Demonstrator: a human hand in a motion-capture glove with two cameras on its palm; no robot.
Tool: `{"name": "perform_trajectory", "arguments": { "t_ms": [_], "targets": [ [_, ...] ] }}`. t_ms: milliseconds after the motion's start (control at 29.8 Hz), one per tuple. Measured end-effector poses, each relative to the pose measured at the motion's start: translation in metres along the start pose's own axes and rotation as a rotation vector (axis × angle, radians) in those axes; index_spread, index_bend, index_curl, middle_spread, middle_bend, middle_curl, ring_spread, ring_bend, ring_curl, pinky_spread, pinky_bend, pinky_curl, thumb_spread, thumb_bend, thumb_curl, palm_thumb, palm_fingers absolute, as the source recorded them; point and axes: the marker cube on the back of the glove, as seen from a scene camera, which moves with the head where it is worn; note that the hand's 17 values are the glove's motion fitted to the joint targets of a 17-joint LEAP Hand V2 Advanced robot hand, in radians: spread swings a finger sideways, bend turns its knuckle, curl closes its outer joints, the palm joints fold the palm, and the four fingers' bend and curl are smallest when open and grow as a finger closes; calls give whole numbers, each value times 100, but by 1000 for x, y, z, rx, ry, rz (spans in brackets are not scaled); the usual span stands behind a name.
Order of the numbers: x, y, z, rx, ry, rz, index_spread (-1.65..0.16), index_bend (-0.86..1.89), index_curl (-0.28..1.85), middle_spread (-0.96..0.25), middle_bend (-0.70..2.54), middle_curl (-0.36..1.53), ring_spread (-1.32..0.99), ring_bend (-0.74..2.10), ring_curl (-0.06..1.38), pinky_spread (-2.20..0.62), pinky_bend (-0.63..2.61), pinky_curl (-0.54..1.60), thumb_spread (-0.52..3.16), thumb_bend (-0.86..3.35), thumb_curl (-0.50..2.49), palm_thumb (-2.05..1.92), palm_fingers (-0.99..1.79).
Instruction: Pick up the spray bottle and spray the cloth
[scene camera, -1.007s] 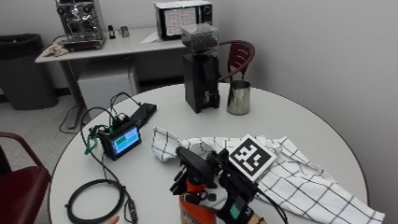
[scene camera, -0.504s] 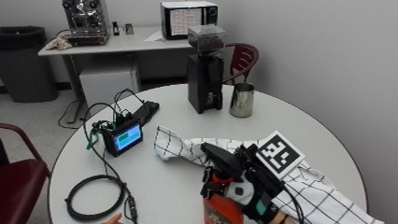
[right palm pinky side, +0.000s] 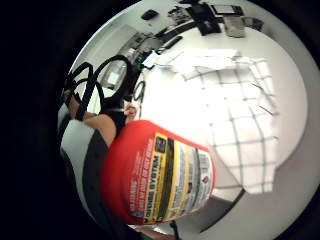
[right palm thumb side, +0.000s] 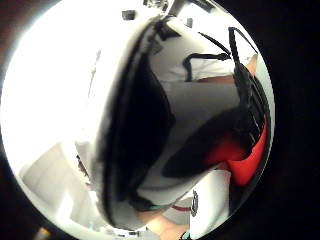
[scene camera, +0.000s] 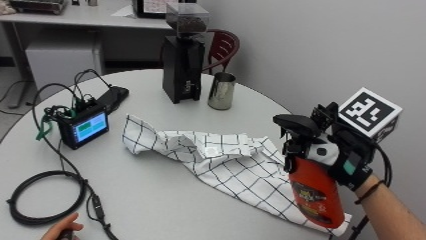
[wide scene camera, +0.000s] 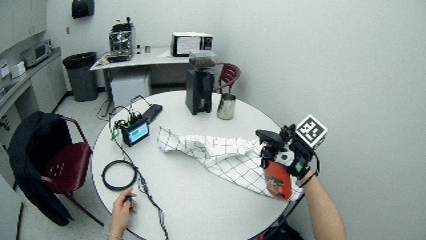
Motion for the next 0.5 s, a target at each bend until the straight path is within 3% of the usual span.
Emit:
{"name": "perform_trajectory", "arguments": {
  "t_ms": [302, 504],
  "targets": [
    [58, -21, 1, -64, 35, 221, -18, 16, 42, -9, 59, 49, -8, 66, 43, 4, 23, 27, 83, -2, 56, 84, 128],
    [18, -31, -22, -18, 76, 169, -17, 16, 43, -8, 61, 49, -8, 67, 43, 2, 23, 29, 85, -2, 57, 84, 128]
  ]
}}
